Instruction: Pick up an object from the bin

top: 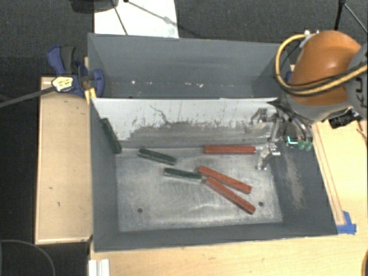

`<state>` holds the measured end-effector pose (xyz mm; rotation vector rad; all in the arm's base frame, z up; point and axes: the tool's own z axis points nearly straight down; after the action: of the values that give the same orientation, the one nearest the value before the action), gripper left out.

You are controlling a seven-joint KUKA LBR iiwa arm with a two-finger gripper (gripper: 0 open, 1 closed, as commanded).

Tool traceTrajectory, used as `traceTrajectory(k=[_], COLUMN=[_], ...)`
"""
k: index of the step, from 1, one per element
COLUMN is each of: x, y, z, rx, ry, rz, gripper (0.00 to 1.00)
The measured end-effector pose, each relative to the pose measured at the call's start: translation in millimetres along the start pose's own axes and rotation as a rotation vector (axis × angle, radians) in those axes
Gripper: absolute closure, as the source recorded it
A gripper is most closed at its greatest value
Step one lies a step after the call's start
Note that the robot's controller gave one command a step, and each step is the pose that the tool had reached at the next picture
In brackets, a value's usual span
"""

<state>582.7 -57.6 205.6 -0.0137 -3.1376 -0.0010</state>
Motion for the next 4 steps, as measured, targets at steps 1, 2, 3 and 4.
traceTrajectory(k=[1, 2, 3, 4], x=[-1.7, 8.4, 27.7, 27.7], y=[0.2, 9.8, 3.1, 3.1], z=[-4.2, 50.5, 121.6, 121.6], rx=[0.001, 0.000, 0.001, 0.001], ry=[-0.008, -0.012, -0.006, -0.006], rz=[-0.001, 0.057, 0.051, 0.050], gripper=[0.00, 0.00, 1.00, 1.00])
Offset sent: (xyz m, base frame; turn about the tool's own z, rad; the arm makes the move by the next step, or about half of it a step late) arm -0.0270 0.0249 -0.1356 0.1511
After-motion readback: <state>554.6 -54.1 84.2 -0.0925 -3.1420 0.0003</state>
